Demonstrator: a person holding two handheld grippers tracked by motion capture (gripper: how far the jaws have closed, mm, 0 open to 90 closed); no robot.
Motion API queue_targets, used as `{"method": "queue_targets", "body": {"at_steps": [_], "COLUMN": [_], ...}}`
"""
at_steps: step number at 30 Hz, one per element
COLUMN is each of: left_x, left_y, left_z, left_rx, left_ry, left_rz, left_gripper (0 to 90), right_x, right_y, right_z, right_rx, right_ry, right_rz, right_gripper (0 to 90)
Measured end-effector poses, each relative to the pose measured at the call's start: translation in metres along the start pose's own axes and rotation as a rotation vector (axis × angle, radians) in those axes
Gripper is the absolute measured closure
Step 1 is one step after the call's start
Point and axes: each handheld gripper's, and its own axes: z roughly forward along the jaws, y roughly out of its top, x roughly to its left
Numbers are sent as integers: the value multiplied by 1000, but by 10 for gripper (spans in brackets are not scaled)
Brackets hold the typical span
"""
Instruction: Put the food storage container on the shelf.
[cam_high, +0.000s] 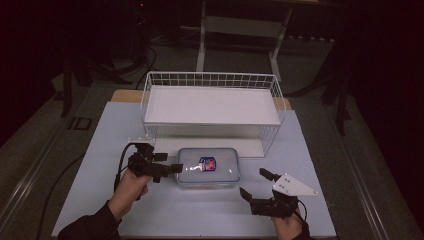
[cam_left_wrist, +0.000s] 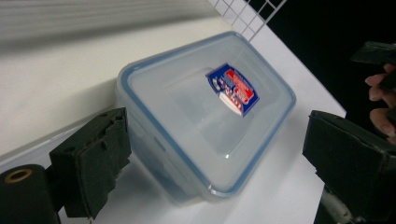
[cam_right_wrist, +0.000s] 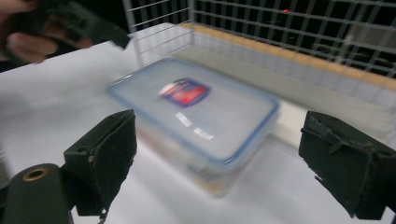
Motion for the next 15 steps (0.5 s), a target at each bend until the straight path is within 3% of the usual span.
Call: {"method": "queue_targets", "body": {"at_steps": [4,7,10,13,15], "left_x": [10,19,24,33,38], "left_y": [4,3,2,-2,-3], "left_z": [8,13,16,23,26], "left_rx": [15,20,26,46,50], "left_ry": [-17,-36,-50,-69,-87], "left_rz": [-60,-123,-157,-240,-272], "left_gripper": [74,75,76,122,142], "right_x": [-11,-20,-31,-42,-47], "right_y": [10,17,18,16,13], "right_z": [6,14,25,34,39], "right_rx": [-14,9,64,98,127], "right_ry": [-44,-28,36,103,103], "right_rz": [9,44,120,194,226], "right_gripper": [148,150,155,173,168]}}
